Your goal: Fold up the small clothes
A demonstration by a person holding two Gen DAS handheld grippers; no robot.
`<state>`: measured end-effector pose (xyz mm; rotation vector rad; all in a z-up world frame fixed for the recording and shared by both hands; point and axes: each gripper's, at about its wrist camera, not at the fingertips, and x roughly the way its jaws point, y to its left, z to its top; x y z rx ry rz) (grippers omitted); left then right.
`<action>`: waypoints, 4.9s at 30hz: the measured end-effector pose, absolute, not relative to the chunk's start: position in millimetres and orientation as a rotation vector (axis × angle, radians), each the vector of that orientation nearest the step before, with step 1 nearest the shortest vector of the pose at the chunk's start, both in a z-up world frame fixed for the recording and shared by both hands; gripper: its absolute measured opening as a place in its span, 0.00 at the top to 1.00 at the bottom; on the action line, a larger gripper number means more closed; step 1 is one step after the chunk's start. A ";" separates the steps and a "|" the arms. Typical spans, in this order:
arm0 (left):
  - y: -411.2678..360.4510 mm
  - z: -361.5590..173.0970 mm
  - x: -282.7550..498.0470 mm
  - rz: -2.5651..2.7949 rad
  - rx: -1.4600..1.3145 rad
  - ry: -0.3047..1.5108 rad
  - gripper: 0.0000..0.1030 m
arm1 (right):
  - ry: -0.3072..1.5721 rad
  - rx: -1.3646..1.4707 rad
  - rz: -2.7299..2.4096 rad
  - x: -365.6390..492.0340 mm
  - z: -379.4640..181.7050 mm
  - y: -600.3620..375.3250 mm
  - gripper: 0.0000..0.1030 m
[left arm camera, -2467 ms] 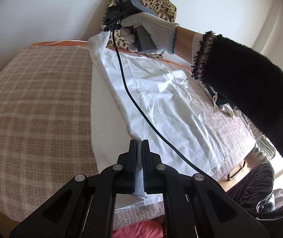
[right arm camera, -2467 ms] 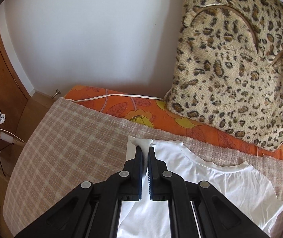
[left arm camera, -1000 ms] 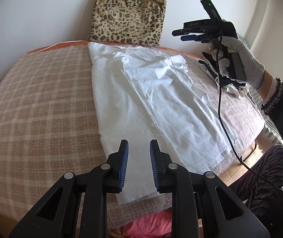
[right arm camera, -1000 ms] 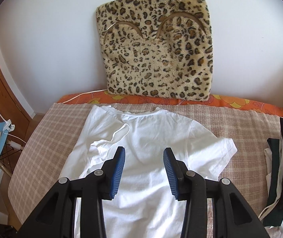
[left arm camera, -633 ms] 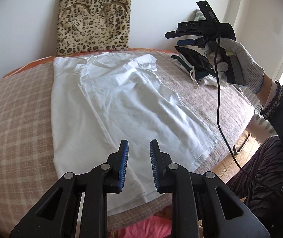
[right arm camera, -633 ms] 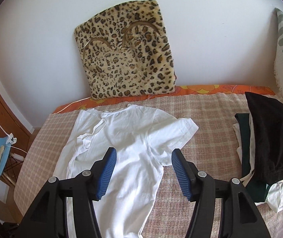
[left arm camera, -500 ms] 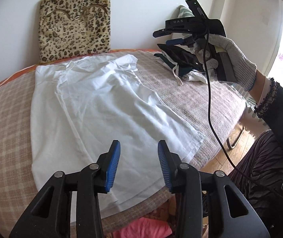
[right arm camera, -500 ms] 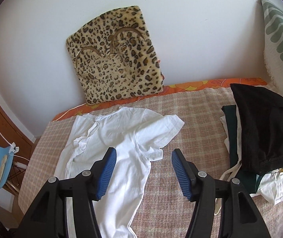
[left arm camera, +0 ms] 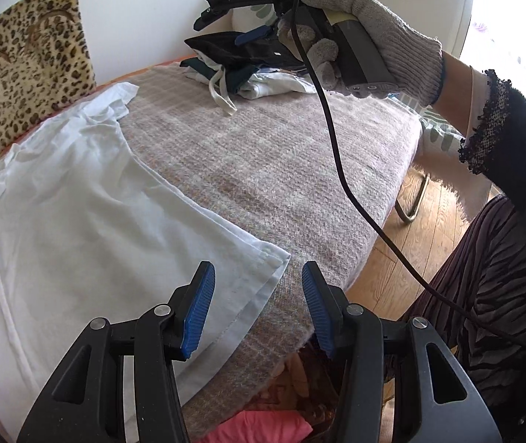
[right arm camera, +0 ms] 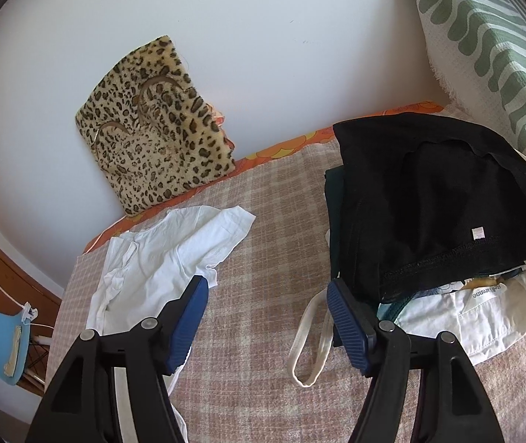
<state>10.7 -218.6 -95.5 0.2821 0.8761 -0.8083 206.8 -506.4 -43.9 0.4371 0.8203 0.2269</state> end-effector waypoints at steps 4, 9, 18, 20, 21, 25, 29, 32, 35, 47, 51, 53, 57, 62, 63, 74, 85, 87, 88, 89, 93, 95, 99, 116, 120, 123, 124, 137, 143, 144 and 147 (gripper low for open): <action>-237.8 -103.9 12.4 -0.818 0.323 0.893 0.53 | 0.828 0.436 0.244 209.4 -48.2 -511.7 0.30; -243.9 -113.8 18.3 -0.780 0.352 0.910 0.53 | 0.828 0.446 0.296 214.3 -47.1 -505.2 0.30; -237.7 -112.9 26.5 -0.768 0.314 0.875 0.93 | 0.863 0.416 0.335 237.0 -56.3 -483.1 0.30; -231.6 -107.4 28.9 -0.777 0.255 0.880 0.94 | 0.870 0.404 0.337 243.1 -58.6 -478.0 0.30; -228.8 -103.8 30.1 -0.781 0.226 0.881 0.94 | 0.873 0.400 0.339 246.9 -59.6 -475.2 0.30; -215.8 -87.7 29.3 -0.793 0.155 0.853 0.95 | 0.888 0.372 0.377 262.6 -60.1 -461.1 0.30; -205.4 -80.2 30.7 -0.795 0.092 0.850 0.95 | 0.891 0.316 0.379 280.7 -63.8 -447.3 0.30; -203.0 -83.8 34.5 -0.806 0.043 0.879 0.95 | 0.905 0.313 0.353 299.6 -73.2 -442.5 0.30; -204.0 -87.8 37.7 -0.808 0.033 0.896 0.95 | 0.913 0.355 0.337 322.2 -84.6 -440.7 0.30; -201.2 -80.9 38.8 -0.849 -0.018 0.896 0.95 | 0.997 0.426 0.311 397.4 -126.2 -417.0 0.29; -199.7 -79.3 38.6 -0.850 -0.032 0.892 0.95 | 1.018 0.471 0.403 404.0 -130.6 -408.4 0.84; -200.5 -77.4 37.3 -0.849 -0.042 0.890 0.95 | 1.013 0.456 0.408 404.3 -125.8 -402.9 0.96; -201.0 -72.1 32.7 -0.859 -0.050 0.876 0.95 | 0.945 0.364 0.405 401.3 -88.3 -392.5 0.97; -199.2 -72.9 27.1 -0.871 -0.048 0.877 0.95 | 0.900 0.250 0.380 397.1 -65.7 -377.7 0.98; -198.9 -74.4 26.7 -0.872 -0.048 0.881 0.95 | 0.923 0.217 0.358 398.3 -72.7 -373.1 0.98; -176.7 -75.8 26.6 -0.809 -0.065 0.874 0.95 | 0.984 0.210 0.294 400.4 -88.6 -376.3 0.98; -154.3 -74.6 19.3 -0.743 -0.120 0.861 0.95 | 0.934 0.107 0.329 401.6 -36.4 -328.3 0.98; -148.7 -75.8 19.7 -0.728 -0.144 0.864 0.95 | 0.925 0.103 0.324 402.0 -31.2 -323.4 0.98; -146.2 -76.1 19.6 -0.723 -0.155 0.867 0.95 | 0.926 0.107 0.325 402.8 -29.2 -321.1 0.98; -143.4 -75.9 19.3 -0.717 -0.160 0.865 0.95 | 0.926 0.110 0.329 403.4 -27.2 -318.6 0.98; -130.6 -74.1 18.2 -0.689 -0.182 0.849 0.95 | 0.921 0.085 0.341 404.6 -19.5 -300.1 0.98; -124.8 -76.2 18.2 -0.676 -0.184 0.852 0.95 | 0.921 0.068 0.347 405.1 -16.5 -288.9 0.98; -113.2 -84.0 17.5 -0.647 -0.198 0.874 0.95 | 0.916 0.041 0.369 405.1 -11.3 -262.6 0.98; -68.9 -104.5 6.3 -0.545 -0.271 0.929 0.95 | 0.965 -0.102 0.471 401.0 -40.0 -127.5 0.98; -62.7 -104.6 2.9 -0.534 -0.267 0.923 0.95 | 0.979 -0.110 0.477 401.6 -49.2 -113.2 0.98; -58.8 -106.4 3.1 -0.524 -0.285 0.931 0.95 | 0.994 -0.098 0.498 403.3 -55.3 -104.3 0.97; -57.9 -107.0 2.5 -0.523 -0.290 0.935 0.95 | 1.006 -0.079 0.535 403.0 -57.4 -101.1 0.96; -56.1 -112.8 -10.2 -0.468 -0.263 0.951 0.85 | 0.956 -0.046 0.638 351.4 -17.2 -123.5 0.31; -52.3 -111.8 -3.9 -0.442 -0.252 0.937 0.74 | 1.047 -0.220 0.608 332.6 -46.7 -130.3 0.32; -51.8 -111.5 -3.5 -0.434 -0.248 0.935 0.74 | 1.072 -0.245 0.591 331.0 -54.6 -131.6 0.33; -52.5 -111.4 -3.8 -0.435 -0.242 0.931 0.74 | 1.129 -0.288 0.551 327.6 -75.9 -132.9 0.34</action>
